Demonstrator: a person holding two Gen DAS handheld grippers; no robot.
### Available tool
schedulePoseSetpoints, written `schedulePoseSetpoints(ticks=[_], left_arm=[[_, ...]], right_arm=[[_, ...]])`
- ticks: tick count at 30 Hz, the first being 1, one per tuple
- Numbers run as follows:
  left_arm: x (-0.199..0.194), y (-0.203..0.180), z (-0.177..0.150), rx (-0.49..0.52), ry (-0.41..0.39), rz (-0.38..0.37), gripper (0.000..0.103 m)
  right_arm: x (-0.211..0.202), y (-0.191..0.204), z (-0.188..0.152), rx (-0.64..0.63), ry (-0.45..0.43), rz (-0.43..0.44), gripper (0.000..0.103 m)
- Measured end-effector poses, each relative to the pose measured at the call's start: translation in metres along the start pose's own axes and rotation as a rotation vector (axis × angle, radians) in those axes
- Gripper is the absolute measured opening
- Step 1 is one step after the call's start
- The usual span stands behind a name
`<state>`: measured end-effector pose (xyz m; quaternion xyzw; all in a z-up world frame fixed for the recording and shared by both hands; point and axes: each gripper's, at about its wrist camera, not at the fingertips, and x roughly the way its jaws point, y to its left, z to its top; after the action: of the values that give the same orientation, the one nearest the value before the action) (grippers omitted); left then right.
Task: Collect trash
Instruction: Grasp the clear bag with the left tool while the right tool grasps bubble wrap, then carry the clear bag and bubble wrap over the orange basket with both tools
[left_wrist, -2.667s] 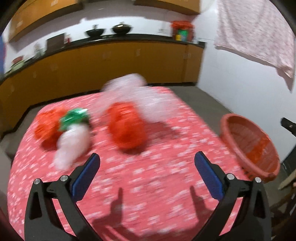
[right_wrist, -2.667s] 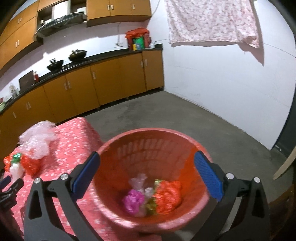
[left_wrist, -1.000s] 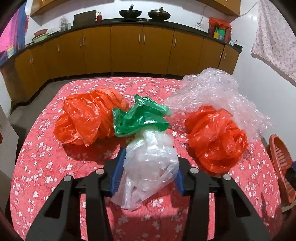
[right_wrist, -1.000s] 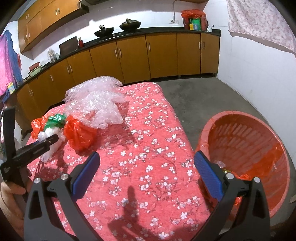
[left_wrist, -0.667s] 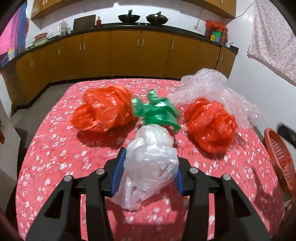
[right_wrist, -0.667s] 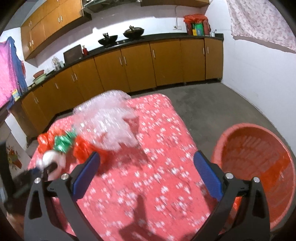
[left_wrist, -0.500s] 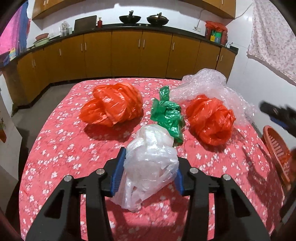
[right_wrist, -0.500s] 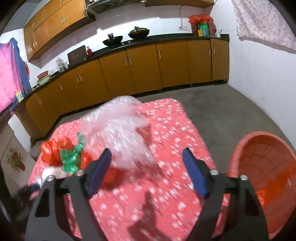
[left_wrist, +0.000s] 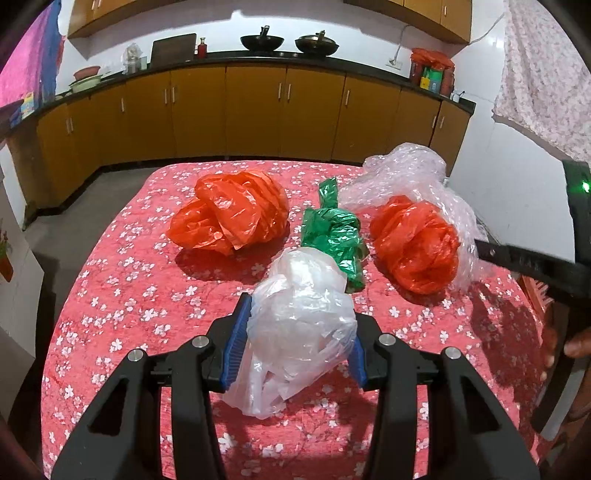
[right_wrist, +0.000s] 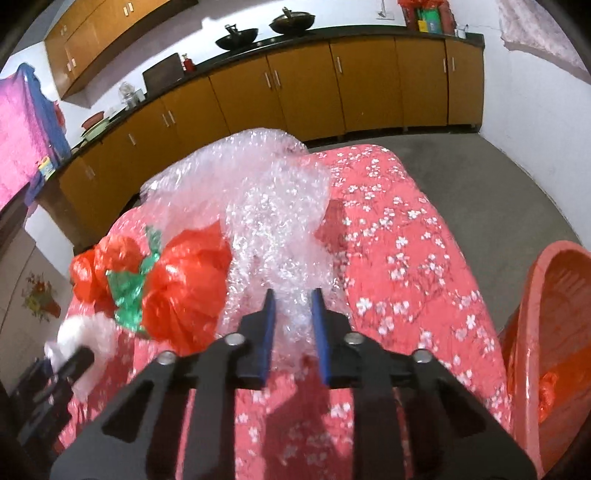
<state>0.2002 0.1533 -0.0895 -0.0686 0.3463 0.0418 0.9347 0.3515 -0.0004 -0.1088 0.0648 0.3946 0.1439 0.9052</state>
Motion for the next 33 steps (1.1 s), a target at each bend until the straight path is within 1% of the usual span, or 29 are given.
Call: schedulePoseSetpoints(ticks=[5, 8, 11, 15, 20, 26, 33], left_arm=[[-0.006, -0.005, 0.000, 0.005, -0.011, -0.013, 0.047], [-0.010, -0.010, 0.000, 0.013, -0.019, -0.025, 0.047], [-0.014, -0.015, 0.002, 0.024, -0.027, -0.041, 0.047], [-0.021, -0.032, 0.003, 0.047, -0.040, -0.070, 0.047], [-0.027, -0.051, 0.006, 0.069, -0.049, -0.106, 0.047], [-0.032, -0.085, 0.009, 0.106, -0.059, -0.163, 0.047], [-0.033, -0.140, 0.014, 0.158, -0.059, -0.263, 0.047]], right_arm=[[-0.025, -0.005, -0.017, -0.020, -0.019, 0.010, 0.016], [-0.043, -0.012, -0.028, -0.017, -0.029, 0.002, 0.016], [-0.060, -0.022, -0.040, -0.005, -0.037, -0.013, 0.016], [-0.087, -0.038, -0.054, 0.004, -0.063, -0.046, 0.015], [-0.121, -0.060, -0.068, 0.050, -0.104, -0.073, 0.015], [-0.157, -0.090, -0.079, 0.115, -0.159, -0.133, 0.015], [-0.189, -0.131, -0.090, 0.200, -0.208, -0.220, 0.015]])
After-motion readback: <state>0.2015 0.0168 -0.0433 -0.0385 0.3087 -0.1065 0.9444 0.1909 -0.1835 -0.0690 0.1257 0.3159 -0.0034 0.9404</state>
